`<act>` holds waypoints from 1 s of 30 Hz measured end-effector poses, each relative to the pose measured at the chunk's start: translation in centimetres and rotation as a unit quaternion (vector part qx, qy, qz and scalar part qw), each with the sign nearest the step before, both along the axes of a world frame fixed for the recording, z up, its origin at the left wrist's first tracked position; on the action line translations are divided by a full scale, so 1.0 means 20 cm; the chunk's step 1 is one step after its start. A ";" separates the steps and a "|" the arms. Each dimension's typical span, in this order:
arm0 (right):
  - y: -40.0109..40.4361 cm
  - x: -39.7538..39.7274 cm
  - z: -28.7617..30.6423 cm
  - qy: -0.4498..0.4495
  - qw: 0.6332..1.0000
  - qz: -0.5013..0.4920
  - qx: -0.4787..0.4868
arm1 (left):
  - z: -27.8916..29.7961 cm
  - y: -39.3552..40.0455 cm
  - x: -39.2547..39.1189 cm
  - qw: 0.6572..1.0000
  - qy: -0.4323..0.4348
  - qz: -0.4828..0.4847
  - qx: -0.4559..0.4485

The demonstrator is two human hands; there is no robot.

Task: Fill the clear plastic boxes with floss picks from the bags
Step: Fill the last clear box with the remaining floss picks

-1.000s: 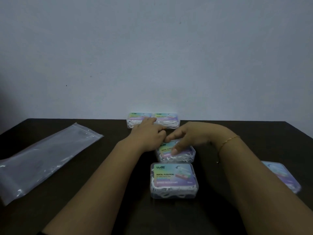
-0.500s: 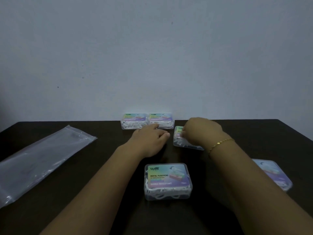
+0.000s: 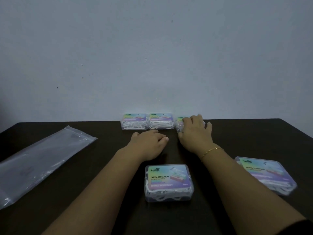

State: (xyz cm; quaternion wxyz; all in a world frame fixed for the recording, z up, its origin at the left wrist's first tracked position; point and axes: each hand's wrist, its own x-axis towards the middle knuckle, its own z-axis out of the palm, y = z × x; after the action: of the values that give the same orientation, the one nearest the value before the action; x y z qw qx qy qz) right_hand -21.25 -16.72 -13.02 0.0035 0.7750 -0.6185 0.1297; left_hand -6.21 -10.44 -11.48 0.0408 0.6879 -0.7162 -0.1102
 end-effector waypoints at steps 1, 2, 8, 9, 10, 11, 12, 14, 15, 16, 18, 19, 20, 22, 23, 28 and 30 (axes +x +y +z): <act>0.00 0.00 0.00 0.001 1.000 0.008 0.012 | 0.00 0.00 0.00 1.000 -0.001 0.001 0.000; -0.01 0.01 -0.01 0.001 1.000 0.015 0.026 | 0.00 0.00 0.00 1.000 -0.001 0.002 0.001; -0.02 0.00 -0.02 -0.013 0.997 0.037 0.067 | -0.01 -0.01 0.00 1.000 0.007 0.003 -0.007; -0.02 0.00 -0.02 -0.019 0.997 0.035 0.063 | -0.01 -0.01 0.00 1.000 0.014 0.006 -0.011; -0.02 0.00 -0.02 -0.023 0.998 0.032 0.053 | -0.01 -0.01 0.01 1.000 0.022 0.012 -0.014; -0.01 0.00 -0.02 -0.025 0.999 0.030 0.039 | -0.01 -0.01 0.01 0.999 0.029 0.017 -0.017; -0.01 0.01 -0.01 -0.025 0.999 0.029 0.024 | -0.01 -0.01 0.01 0.999 0.034 0.020 -0.017; 0.00 0.01 -0.01 -0.026 0.999 0.029 0.002 | 0.00 -0.01 0.01 0.999 0.038 0.024 -0.015; 0.01 0.01 -0.01 -0.026 0.999 0.029 -0.006 | 0.00 -0.01 0.00 0.999 0.039 0.026 -0.012; 0.02 0.01 -0.01 -0.025 0.999 0.030 -0.014 | 0.00 0.00 0.00 0.999 0.040 0.027 -0.011; 0.04 0.01 0.00 -0.020 0.999 0.031 -0.029 | 0.01 0.00 0.00 0.999 0.037 0.029 -0.010; 0.05 0.01 0.00 -0.016 0.999 0.032 -0.034 | 0.02 0.01 -0.01 0.999 0.035 0.028 -0.009; 0.07 0.00 0.00 -0.016 0.999 0.032 -0.039 | 0.03 0.02 -0.02 0.999 0.033 0.028 -0.010; 0.10 0.00 0.01 -0.019 0.998 0.029 -0.047 | 0.06 0.03 -0.03 0.999 0.029 0.023 -0.016; 0.13 -0.01 0.02 -0.021 0.998 0.027 -0.046 | 0.08 0.05 -0.04 0.999 0.031 0.019 -0.024; 0.26 -0.05 0.02 -0.017 0.998 0.038 -0.043 | 0.16 0.16 -0.11 0.998 0.032 -0.015 -0.052; 0.33 -0.06 0.02 -0.004 0.998 0.045 -0.048 | 0.16 0.21 -0.13 0.998 0.008 -0.032 -0.055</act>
State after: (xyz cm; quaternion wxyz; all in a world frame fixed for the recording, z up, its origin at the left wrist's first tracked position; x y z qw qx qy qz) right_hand -22.52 -10.22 -12.53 0.0328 0.8003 -0.5764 0.1620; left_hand -8.86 -6.16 -8.22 0.0810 0.6604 -0.7425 -0.0772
